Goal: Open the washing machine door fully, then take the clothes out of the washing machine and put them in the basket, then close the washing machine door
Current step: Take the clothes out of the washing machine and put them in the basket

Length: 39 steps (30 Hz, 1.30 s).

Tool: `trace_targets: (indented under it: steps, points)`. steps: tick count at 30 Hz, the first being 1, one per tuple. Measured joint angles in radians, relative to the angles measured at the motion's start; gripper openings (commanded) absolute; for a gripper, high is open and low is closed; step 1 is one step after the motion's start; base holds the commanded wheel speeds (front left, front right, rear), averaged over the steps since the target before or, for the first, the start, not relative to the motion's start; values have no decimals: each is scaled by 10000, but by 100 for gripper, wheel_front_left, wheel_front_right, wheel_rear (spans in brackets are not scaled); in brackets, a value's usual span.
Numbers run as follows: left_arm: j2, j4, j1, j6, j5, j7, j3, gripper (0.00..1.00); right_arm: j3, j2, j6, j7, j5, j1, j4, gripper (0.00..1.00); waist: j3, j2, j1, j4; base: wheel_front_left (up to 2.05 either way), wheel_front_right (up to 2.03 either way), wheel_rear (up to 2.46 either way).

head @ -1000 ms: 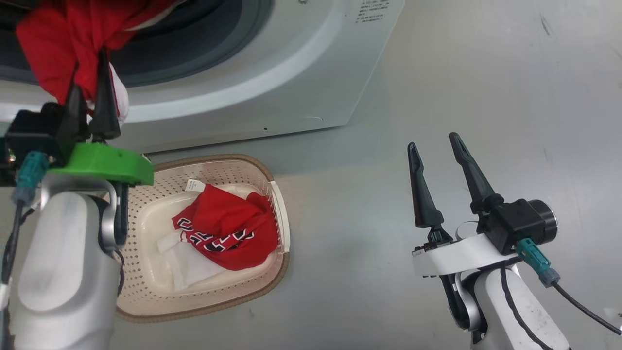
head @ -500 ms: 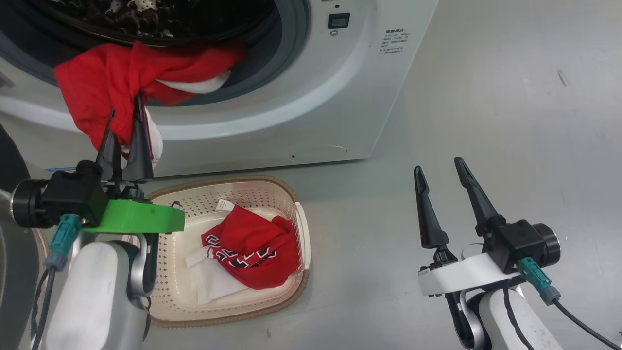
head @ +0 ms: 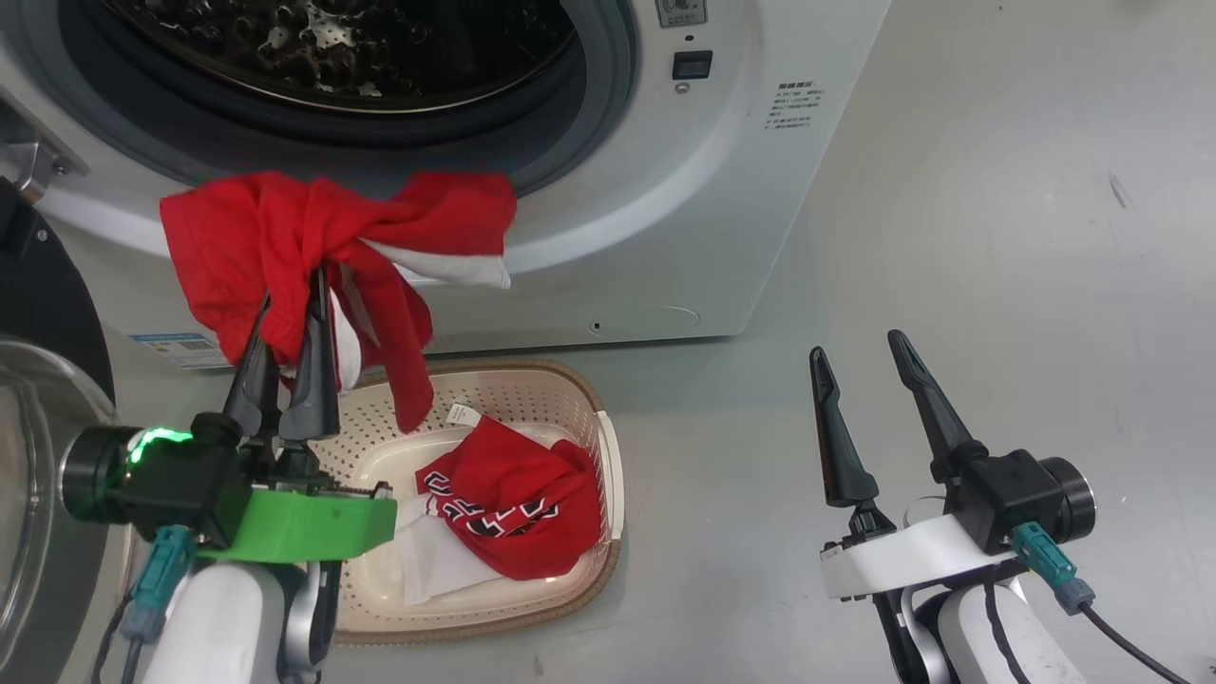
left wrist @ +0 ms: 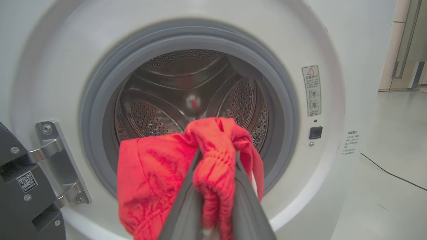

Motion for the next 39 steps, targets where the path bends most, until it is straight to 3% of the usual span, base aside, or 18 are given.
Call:
trace_targets:
  steps: [11,25,39]
  points:
    - [-2,-115,1023,44,15,0,-320,0,0,8,33,0,-2,108,-75,100,-44,0,0,-71,0,0,0]
    - [-10,953,1633,40,8,454,-773,0,140,36,174,0,-21,183,-236,100,224,0,0,-334,0,0,0]
    - [-6,3574,638,-213,13,2061,-1168,0,297,40,263,-2,-56,-136,-491,100,1077,0,0,-768,0,0,0]
